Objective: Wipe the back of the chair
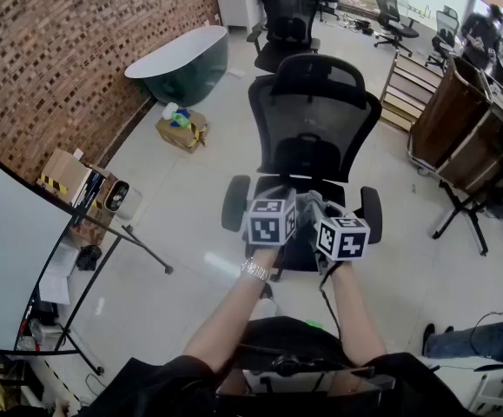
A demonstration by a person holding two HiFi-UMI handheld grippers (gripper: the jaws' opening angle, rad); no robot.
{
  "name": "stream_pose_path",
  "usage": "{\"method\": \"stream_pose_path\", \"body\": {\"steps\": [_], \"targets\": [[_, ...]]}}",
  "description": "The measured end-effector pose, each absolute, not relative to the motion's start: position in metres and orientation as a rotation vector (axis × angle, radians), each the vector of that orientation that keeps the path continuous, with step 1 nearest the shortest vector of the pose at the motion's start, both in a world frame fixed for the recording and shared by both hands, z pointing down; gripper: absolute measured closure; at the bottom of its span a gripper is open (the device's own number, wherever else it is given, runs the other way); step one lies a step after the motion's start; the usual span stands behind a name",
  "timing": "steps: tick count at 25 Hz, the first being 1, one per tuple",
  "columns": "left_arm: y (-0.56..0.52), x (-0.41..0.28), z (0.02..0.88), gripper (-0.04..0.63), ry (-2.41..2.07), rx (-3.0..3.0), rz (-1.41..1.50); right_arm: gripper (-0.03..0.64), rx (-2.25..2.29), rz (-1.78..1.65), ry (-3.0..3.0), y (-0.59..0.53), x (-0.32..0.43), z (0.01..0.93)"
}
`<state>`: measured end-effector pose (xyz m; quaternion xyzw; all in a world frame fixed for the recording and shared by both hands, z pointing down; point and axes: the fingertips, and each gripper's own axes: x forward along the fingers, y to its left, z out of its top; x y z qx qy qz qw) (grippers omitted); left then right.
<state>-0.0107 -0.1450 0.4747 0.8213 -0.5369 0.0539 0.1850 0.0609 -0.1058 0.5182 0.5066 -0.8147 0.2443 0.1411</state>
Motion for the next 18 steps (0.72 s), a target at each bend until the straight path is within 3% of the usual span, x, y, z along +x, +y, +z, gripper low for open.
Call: {"method": "stream_pose_path", "body": {"steps": [9,18], "targets": [[-0.208,-0.044,0.477,0.534,-1.515,2.357,0.219,0.571,1.541,0.598,-2.291,-0.173,0.014,0.539],[-0.239,-0.089,0.495,0.534,-1.644,2.238,0.187,0.571,1.660,0.302,-2.471,-0.360,0.015,0.427]]}}
